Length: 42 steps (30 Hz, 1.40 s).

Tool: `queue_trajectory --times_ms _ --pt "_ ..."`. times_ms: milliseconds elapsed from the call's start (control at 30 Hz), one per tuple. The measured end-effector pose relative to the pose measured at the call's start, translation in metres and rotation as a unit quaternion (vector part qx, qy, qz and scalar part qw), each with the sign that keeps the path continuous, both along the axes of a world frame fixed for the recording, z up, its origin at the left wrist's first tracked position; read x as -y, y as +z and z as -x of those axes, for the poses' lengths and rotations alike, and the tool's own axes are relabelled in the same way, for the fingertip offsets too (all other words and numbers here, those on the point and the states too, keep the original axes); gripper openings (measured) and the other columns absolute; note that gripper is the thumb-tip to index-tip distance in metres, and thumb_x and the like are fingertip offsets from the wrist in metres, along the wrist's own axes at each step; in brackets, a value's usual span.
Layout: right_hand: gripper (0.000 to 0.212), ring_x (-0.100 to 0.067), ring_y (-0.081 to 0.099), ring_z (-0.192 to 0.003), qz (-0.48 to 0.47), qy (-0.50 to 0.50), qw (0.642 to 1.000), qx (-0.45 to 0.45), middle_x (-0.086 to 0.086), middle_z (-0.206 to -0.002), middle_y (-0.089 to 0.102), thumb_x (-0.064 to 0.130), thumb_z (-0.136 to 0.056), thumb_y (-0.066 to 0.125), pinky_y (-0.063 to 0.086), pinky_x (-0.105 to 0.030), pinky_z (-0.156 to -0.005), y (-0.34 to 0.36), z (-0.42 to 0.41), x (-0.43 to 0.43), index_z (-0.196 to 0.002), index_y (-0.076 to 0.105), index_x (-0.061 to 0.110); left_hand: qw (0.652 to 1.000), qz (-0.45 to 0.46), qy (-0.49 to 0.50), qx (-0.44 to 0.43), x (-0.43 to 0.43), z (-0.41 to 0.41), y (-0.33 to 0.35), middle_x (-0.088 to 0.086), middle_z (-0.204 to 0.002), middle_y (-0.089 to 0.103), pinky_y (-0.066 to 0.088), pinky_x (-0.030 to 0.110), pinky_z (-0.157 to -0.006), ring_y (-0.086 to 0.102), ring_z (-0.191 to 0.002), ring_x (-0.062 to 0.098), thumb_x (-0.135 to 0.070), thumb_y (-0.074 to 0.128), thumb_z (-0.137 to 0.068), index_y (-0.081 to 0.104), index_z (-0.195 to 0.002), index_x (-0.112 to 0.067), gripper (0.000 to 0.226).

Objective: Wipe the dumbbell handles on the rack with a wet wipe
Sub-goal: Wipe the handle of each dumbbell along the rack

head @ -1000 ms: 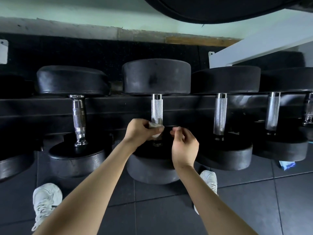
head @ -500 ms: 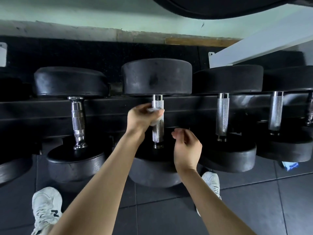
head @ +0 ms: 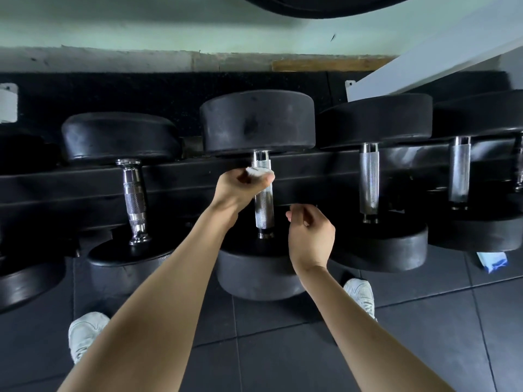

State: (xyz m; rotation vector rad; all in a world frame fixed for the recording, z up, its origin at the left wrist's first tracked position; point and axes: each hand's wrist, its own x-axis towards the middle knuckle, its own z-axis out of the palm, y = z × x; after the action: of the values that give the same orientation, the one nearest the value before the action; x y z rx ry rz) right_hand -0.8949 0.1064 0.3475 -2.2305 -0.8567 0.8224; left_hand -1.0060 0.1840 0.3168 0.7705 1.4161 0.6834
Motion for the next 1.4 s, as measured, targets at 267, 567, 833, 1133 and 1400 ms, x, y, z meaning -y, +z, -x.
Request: queue_trajectory --times_ms 267,567,833,1133,1400 --pt "0.022 -0.02 0.061 -0.07 0.015 0.003 1.0 0.021 -0.003 -0.072 0.069 0.016 -0.088 0.052 0.043 -0.029 -0.062 0.002 0.002 0.0 -0.08 0.071 0.01 0.992 0.056 -0.109 -0.025 0.012 0.003 0.014 0.002 -0.071 0.05 0.045 0.01 -0.059 0.047 -0.064 0.009 -0.011 0.071 -0.083 0.056 -0.078 -0.009 0.015" --pt "0.023 -0.023 0.062 -0.074 0.029 0.019 0.998 0.045 -0.006 -0.077 0.07 0.018 -0.092 0.052 0.041 -0.029 -0.063 0.004 0.003 -0.001 -0.082 0.07 0.008 0.956 0.1 -0.191 -0.199 0.033 -0.002 0.02 0.001 -0.059 0.054 0.046 0.024 -0.055 0.05 -0.052 0.011 -0.008 0.061 -0.083 0.049 -0.069 -0.015 0.019" --pt "0.022 -0.011 0.062 -0.077 0.038 0.018 0.998 -0.035 -0.001 -0.088 0.072 0.016 -0.093 0.048 0.044 -0.018 -0.066 0.008 -0.001 -0.002 -0.091 0.07 0.012 0.966 0.113 -0.059 -0.227 0.046 -0.01 0.024 -0.009 -0.058 0.063 0.041 0.008 -0.046 0.056 -0.056 -0.002 -0.009 0.072 -0.08 0.071 -0.072 -0.012 0.008" --pt "0.016 -0.022 0.069 -0.089 0.034 -0.089 0.952 -0.292 -0.008 -0.09 0.072 0.017 -0.094 0.052 0.053 -0.033 -0.085 0.044 -0.042 0.0 -0.088 0.066 0.014 0.991 0.044 0.045 -0.121 0.065 -0.011 0.072 -0.005 -0.09 0.067 0.05 0.01 -0.061 0.063 -0.079 0.003 -0.007 0.084 -0.066 0.067 -0.101 -0.015 0.039" --pt "0.032 -0.023 0.068 -0.101 0.053 0.015 0.856 -0.514 -0.012 -0.108 0.071 0.036 -0.09 0.059 0.055 -0.04 -0.088 0.092 -0.088 0.002 -0.111 0.066 0.012 0.992 0.027 -0.117 -0.043 0.051 -0.065 0.119 -0.006 -0.11 0.067 0.053 0.02 -0.082 0.063 -0.104 0.007 0.01 0.069 -0.07 0.056 -0.126 -0.024 0.066"
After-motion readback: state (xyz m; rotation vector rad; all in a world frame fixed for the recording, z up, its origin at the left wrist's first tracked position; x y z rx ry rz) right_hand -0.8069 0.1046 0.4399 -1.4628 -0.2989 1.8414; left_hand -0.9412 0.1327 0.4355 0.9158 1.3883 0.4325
